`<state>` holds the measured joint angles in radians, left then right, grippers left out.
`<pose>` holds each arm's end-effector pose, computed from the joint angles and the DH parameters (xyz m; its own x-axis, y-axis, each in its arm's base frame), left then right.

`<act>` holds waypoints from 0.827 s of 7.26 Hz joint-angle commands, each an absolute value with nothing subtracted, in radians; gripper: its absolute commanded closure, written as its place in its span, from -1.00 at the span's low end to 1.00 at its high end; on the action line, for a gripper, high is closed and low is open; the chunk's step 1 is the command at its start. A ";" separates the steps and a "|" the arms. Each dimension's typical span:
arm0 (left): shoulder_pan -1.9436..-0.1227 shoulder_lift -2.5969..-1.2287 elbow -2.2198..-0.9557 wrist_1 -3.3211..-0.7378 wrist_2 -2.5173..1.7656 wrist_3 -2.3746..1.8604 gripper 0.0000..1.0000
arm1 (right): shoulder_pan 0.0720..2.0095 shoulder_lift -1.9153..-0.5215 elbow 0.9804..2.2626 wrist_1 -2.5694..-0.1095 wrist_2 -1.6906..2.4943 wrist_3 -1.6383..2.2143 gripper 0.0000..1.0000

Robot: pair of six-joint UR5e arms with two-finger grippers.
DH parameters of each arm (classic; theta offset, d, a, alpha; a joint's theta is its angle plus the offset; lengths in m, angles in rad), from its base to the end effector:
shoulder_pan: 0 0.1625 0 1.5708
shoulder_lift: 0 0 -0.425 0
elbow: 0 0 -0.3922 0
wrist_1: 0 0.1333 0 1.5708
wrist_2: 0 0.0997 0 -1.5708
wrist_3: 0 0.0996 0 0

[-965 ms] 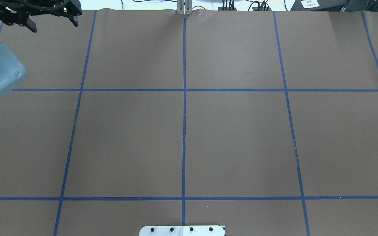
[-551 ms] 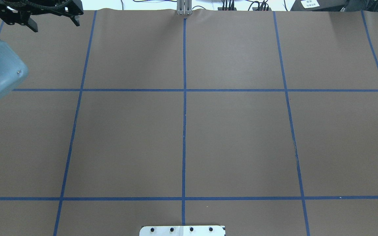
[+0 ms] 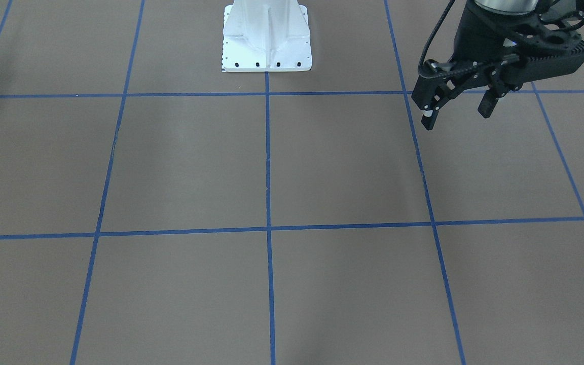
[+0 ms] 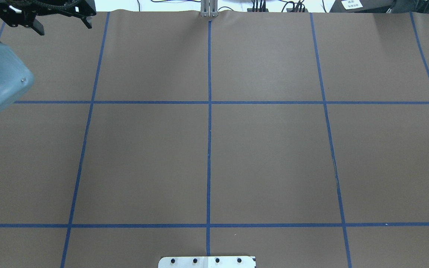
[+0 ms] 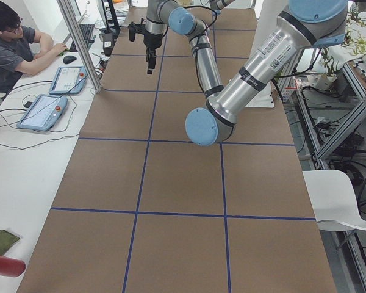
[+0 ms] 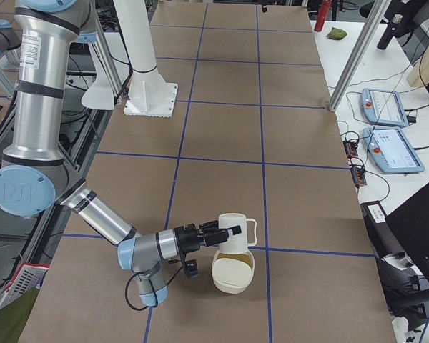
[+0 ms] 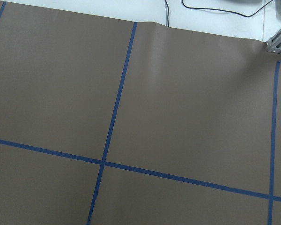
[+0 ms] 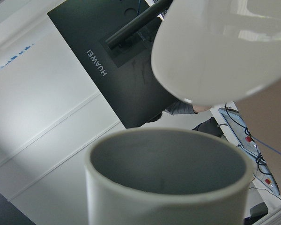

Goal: Left arm hands cup to right arm to dump lemon

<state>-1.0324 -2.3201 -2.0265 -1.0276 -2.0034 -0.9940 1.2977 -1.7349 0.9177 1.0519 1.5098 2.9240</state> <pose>0.2106 -0.5311 0.1175 0.6921 -0.1932 -0.6955 0.3220 0.9450 0.0579 0.0607 -0.2999 0.7477 -0.9676 0.1588 0.1961 -0.1497 0.2644 -0.9527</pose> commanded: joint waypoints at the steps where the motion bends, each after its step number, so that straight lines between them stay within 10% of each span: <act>1: -1.032 -2.321 -2.026 -1.028 -2.003 -0.994 -1.00 | 1.296 -1.726 0.922 1.051 1.509 2.913 0.95; 6: -1.023 -2.319 -2.025 -1.028 -2.003 -0.994 -1.00 | 1.290 -1.686 0.930 1.039 1.526 2.491 0.92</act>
